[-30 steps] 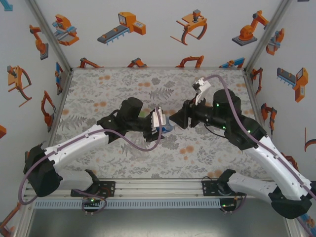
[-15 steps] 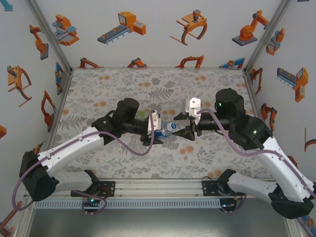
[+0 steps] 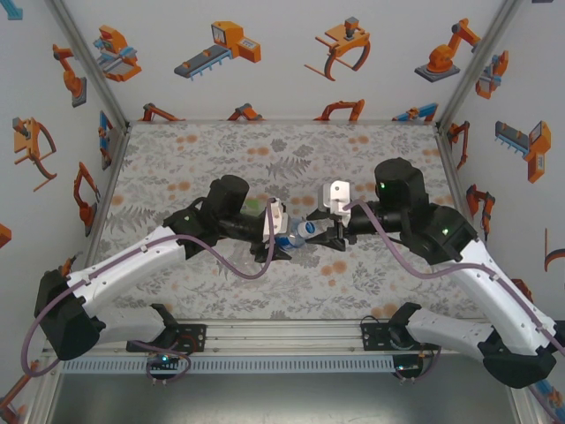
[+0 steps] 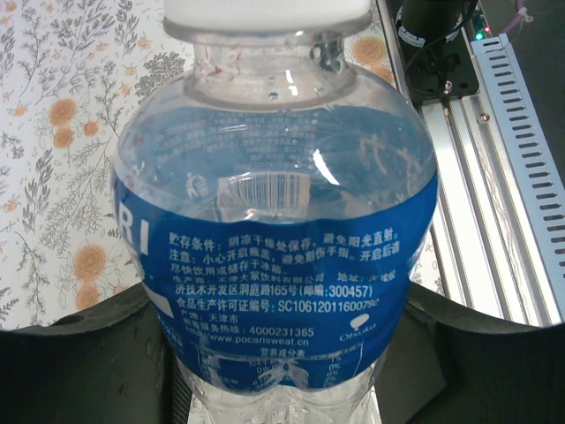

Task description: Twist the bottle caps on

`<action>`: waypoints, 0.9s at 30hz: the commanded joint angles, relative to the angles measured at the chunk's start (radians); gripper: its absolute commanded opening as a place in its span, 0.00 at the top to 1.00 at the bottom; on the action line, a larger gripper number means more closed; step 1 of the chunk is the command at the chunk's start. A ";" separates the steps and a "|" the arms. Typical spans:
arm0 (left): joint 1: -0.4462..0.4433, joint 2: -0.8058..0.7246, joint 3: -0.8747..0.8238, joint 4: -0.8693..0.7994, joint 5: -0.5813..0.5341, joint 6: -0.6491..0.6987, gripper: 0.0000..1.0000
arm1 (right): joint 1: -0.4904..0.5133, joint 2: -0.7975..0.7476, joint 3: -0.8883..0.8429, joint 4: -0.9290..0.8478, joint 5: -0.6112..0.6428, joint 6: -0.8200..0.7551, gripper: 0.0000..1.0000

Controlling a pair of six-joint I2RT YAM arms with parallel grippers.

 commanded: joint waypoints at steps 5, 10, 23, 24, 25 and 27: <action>-0.001 0.001 0.036 -0.008 0.033 0.022 1.00 | 0.004 0.013 -0.017 0.024 -0.012 -0.009 0.65; -0.001 0.009 0.035 0.000 0.027 0.018 1.00 | 0.003 0.013 -0.031 0.057 0.056 0.105 0.88; 0.000 0.052 0.020 0.140 -0.160 -0.037 1.00 | 0.003 0.102 -0.027 0.079 0.519 1.279 1.00; 0.000 0.056 0.019 0.147 -0.173 -0.038 1.00 | 0.003 0.098 -0.043 0.096 0.527 1.345 1.00; 0.000 0.060 0.020 0.152 -0.184 -0.039 1.00 | 0.004 0.088 -0.065 0.121 0.538 1.407 1.00; 0.000 0.065 0.019 0.167 -0.205 -0.044 1.00 | 0.004 0.073 -0.102 0.146 0.567 1.494 1.00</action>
